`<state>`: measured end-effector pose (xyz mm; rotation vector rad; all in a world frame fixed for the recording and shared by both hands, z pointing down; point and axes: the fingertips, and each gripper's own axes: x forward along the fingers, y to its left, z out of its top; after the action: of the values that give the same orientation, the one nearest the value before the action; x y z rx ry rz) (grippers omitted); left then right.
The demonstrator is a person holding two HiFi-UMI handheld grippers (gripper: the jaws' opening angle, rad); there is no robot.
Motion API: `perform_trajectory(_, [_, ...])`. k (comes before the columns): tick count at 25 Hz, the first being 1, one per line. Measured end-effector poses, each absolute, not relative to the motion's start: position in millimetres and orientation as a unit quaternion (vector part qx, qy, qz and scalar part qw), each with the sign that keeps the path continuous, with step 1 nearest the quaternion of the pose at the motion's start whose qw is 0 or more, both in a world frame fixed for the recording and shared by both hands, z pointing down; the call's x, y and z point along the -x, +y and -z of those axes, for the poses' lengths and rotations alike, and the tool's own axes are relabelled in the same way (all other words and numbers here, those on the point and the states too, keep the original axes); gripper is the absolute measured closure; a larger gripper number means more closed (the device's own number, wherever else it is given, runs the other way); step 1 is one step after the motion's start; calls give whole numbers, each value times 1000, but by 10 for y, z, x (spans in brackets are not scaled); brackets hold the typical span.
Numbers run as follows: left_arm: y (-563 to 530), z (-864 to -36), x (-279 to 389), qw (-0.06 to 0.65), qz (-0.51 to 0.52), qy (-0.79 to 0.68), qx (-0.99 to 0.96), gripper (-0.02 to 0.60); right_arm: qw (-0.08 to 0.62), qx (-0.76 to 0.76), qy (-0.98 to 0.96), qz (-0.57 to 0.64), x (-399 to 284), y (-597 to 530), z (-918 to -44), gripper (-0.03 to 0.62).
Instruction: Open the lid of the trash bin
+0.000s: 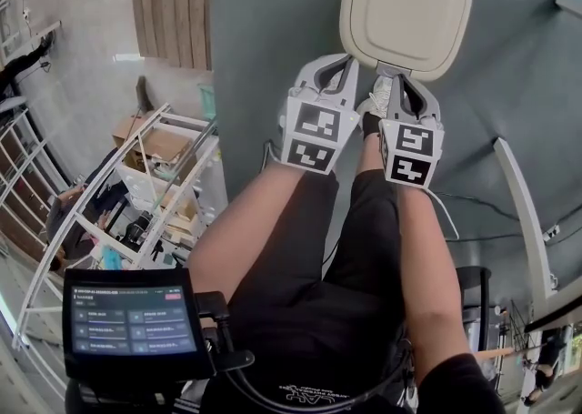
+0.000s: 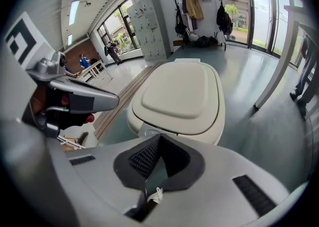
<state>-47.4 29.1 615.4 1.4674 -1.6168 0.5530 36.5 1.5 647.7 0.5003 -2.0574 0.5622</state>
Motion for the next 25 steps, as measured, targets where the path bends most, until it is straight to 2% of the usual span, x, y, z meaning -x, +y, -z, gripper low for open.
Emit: perform_trajectory(25, [307, -6176, 441, 435, -222, -643, -590, 581, 464, -207, -834, -215, -322, 23, -6435, 597])
